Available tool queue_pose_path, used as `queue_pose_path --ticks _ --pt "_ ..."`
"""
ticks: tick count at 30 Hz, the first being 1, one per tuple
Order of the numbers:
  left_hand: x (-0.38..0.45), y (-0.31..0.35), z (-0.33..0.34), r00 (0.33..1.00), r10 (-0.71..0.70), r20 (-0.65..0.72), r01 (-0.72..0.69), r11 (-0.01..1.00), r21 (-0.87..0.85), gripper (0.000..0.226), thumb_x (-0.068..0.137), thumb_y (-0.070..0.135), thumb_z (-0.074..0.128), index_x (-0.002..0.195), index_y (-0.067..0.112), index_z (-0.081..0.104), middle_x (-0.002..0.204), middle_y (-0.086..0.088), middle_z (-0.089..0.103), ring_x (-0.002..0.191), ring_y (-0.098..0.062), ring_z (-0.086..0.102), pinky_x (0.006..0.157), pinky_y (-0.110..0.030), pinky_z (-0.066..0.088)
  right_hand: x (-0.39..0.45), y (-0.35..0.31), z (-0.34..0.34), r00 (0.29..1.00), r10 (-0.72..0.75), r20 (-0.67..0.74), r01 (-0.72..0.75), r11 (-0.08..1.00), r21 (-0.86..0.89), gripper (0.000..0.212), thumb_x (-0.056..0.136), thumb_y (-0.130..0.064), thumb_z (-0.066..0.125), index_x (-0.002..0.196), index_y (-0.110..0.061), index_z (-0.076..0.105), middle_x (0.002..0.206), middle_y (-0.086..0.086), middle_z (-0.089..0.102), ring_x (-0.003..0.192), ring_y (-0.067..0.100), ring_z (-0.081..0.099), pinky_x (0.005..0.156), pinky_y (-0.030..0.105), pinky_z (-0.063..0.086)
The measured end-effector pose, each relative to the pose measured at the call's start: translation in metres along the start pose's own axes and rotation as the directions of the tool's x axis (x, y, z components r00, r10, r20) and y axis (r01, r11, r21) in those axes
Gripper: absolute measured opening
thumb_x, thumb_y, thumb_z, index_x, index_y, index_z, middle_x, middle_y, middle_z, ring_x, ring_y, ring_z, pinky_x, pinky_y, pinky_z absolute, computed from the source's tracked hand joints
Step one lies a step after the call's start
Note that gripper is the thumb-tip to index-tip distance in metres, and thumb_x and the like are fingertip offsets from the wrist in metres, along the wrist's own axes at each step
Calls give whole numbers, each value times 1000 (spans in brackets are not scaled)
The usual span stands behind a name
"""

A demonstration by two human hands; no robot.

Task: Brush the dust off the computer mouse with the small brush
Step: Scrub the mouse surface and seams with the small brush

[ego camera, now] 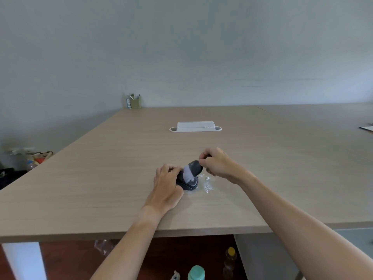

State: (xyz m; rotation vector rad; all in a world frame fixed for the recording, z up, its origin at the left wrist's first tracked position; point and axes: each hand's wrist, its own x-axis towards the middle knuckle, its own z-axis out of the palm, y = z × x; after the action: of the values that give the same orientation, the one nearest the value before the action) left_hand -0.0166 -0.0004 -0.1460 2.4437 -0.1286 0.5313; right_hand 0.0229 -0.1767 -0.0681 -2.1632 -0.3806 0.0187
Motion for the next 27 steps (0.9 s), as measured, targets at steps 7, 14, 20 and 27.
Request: queue_pose_path --ticks 7,14,20,27 --pt "-2 3 0 1000 2 24 -2 1000 -29 71 64 9 35 129 28 56 123 8 42 119 -14 30 103 -23 21 -1 11 -9 980 -28 -195 -3 988 -157 17 83 -2 46 88 -5 62 82 -2 58 78 16 50 55 23 36" --pt "-6 5 0 999 44 -7 -44 996 84 66 70 52 52 134 36 46 134 7 36 128 -17 28 105 -32 28 -2 4 0 1000 -10 -27 8 997 -75 18 82 -5 50 72 -17 59 66 -5 55 66 14 50 52 24 35" --pt "-5 9 4 999 24 -36 -22 998 55 67 61 72 69 118 38 58 115 9 42 116 -13 34 96 -22 30 0 0 -3 975 -64 -211 36 990 -135 16 83 -2 46 85 -11 58 81 -4 56 79 14 48 54 20 33" --pt "-5 9 4 999 3 -43 -3 1000 -12 86 63 55 77 134 23 42 123 10 43 122 -13 36 99 -23 33 -1 -12 7 998 -17 -60 7 985 -174 21 77 1 47 84 11 64 86 25 66 73 25 49 59 32 40"
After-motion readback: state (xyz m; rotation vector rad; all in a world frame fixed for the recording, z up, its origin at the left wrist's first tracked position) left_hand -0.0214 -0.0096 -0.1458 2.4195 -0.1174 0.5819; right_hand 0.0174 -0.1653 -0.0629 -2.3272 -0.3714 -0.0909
